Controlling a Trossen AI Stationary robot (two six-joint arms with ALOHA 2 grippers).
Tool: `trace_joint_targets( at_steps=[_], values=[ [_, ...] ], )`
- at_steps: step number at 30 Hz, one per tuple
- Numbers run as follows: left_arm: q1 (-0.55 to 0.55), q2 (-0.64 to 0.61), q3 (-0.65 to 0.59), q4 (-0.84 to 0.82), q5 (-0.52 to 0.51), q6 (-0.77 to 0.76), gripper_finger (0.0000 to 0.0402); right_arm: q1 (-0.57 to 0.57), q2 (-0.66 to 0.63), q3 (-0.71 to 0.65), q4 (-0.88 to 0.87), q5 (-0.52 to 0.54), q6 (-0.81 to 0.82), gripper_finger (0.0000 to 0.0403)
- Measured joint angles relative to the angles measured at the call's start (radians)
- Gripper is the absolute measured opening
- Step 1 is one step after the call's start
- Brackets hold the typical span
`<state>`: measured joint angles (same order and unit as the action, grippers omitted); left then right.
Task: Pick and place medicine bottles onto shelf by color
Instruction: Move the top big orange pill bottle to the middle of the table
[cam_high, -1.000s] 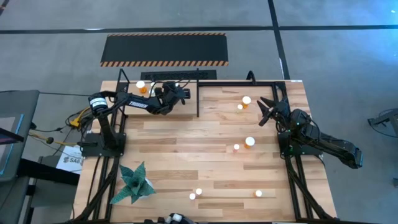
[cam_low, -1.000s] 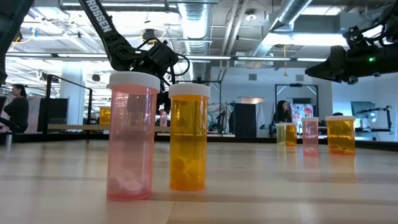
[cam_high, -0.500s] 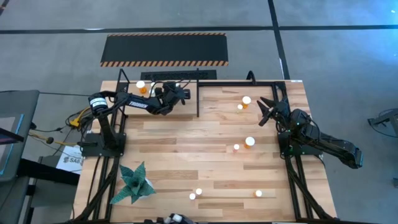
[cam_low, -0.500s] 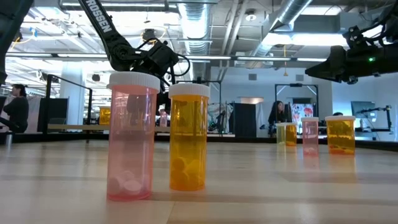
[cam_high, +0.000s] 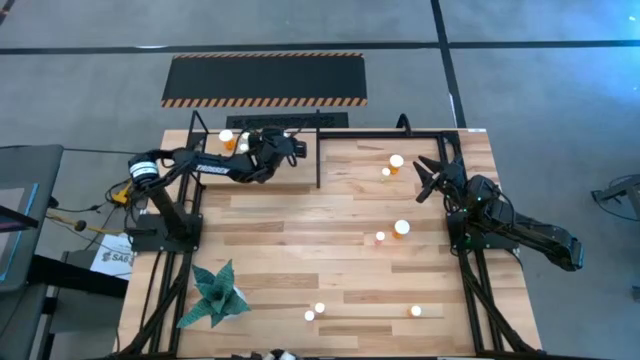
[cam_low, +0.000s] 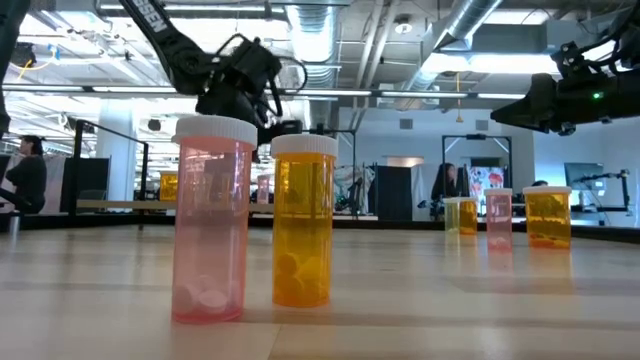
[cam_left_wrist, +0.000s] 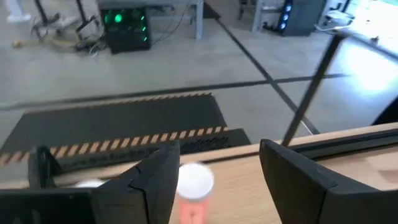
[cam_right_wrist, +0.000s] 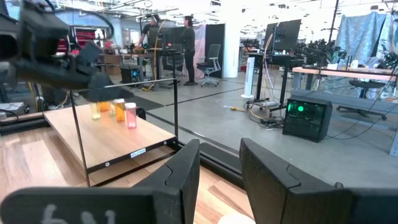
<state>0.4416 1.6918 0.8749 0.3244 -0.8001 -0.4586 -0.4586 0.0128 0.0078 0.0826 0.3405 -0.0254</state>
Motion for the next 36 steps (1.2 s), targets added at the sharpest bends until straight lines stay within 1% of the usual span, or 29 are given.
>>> trace_joint_targets(
  at_steps=[4,7,9,12,14,17,19,21,26,32,36],
  values=[
    [-0.017,-0.063,0.0,0.0,0.008,0.103,0.021,0.0,0.0,0.0,0.0,0.0,0.0,0.0139],
    [-0.034,-0.126,-0.005,0.001,0.05,0.19,0.021,0.0,0.0,0.0,0.0,0.0,0.0,0.0137],
    [-0.048,-0.182,-0.038,0.007,0.104,0.234,0.021,0.0,0.0,0.0,0.0,0.0,0.0,0.0137],
    [-0.062,-0.277,-0.128,0.042,0.231,0.254,0.021,0.0,0.0,0.0,0.0,0.0,0.0,0.0138],
    [-0.071,-0.332,-0.205,0.106,0.321,0.255,0.021,0.0,0.0,0.0,0.0,0.0,0.0,0.0139],
    [-0.102,-0.396,-0.319,0.23,0.418,0.266,0.021,0.0,0.0,0.0,0.0,0.0,0.0,0.0138],
    [-0.136,-0.42,-0.372,0.312,0.469,0.272,0.021,0.0,0.0,0.0,0.0,0.0,0.0,0.0137],
    [-0.172,-0.435,-0.41,0.353,0.503,0.274,0.021,0.0,0.0,0.0,0.0,0.0,0.0,0.0137],
    [-0.274,-0.435,-0.425,0.343,0.587,0.298,0.021,0.0,0.0,0.0,0.0,0.0,0.0,0.0139],
    [-0.367,-0.431,-0.425,0.283,0.589,0.286,0.021,0.0,0.0,0.0,0.0,0.0,0.0,0.0137],
    [-0.437,-0.431,-0.425,0.273,0.612,0.277,0.021,0.0,0.0,0.0,0.0,0.0,0.0,0.0139]
  ],
)
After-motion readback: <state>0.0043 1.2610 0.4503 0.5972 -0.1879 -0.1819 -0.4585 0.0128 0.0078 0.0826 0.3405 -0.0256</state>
